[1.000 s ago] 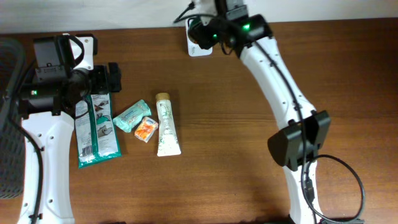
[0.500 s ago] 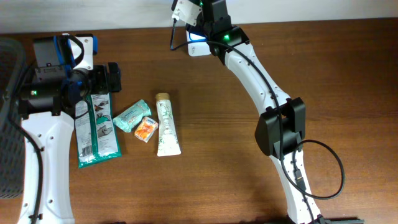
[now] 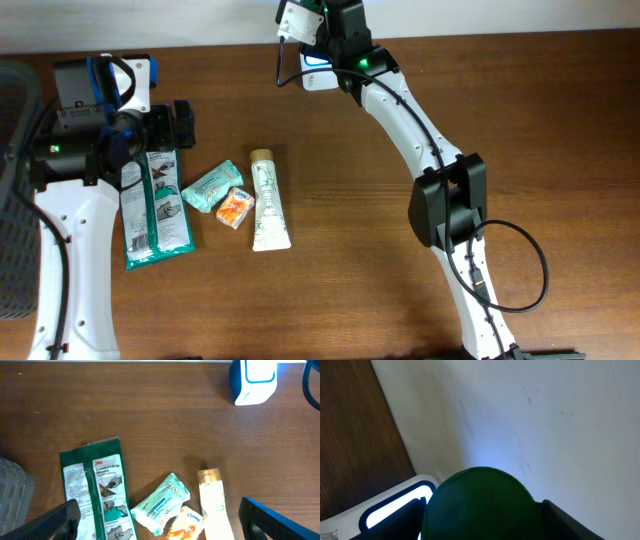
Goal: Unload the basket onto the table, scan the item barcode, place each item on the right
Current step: 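Lift the jar and hold it up to the white scanner, then carry the jar right and place it on the table's right side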
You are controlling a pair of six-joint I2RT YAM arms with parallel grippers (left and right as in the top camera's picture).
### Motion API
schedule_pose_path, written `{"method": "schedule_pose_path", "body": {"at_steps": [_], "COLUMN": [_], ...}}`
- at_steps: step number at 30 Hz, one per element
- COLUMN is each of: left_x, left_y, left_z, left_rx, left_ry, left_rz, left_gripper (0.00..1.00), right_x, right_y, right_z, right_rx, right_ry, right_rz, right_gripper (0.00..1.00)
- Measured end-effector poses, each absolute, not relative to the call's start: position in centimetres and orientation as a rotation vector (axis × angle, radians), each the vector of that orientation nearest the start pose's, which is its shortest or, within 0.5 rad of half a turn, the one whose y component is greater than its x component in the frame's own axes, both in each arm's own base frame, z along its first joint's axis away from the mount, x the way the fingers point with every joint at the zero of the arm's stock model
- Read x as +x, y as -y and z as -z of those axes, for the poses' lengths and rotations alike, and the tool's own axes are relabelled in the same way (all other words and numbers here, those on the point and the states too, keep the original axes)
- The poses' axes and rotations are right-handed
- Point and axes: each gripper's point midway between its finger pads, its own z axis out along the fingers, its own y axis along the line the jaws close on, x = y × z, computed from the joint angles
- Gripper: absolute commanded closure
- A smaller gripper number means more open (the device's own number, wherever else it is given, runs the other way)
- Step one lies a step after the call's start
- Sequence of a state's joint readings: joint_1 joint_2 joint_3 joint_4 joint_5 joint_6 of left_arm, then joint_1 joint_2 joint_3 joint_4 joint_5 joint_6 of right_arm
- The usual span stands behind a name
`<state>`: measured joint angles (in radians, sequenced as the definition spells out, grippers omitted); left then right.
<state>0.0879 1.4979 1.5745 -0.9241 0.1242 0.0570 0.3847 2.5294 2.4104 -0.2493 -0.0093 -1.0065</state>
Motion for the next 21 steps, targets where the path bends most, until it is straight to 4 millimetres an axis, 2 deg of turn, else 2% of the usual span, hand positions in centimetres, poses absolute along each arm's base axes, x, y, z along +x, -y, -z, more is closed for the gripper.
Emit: {"method": "schedule_pose_path", "body": {"at_steps": [4,9,14,18,21], "left_x": [40.3,40.3,40.3,40.3,40.3], "left_y": [-1.4,-1.4,-1.4,-1.4,-1.4], "left_z": [-27.2,-27.2,-27.2,-27.2,-27.2], "left_rx": [0.019,0.02,0.019,0.019,0.019], "left_ry": [-2.411,-2.411,-2.411,-2.411,-2.411], "left_rz": [0.083,0.084,0.083,0.083,0.083], "left_gripper": [0.01,0.01,0.01,0.01,0.01], "right_x": [66.1,66.1,64.9,62.7,60.5], "right_y": [-27.0,-27.1,-26.3,-24.0,-20.8], "right_z": [-20.3,-20.2,-19.5,-20.9,-23.0], "right_rx": [-1.258,-1.153,-1.037,-0.938,-0.883], "right_ry": [-1.522,-1.601,-1.771,-1.933,-2.038], "right_rz": [0.383,0.29,0.159,0.07,0.027], "right_gripper": [0.39,0.39,0.4,0.5,0.52]}}
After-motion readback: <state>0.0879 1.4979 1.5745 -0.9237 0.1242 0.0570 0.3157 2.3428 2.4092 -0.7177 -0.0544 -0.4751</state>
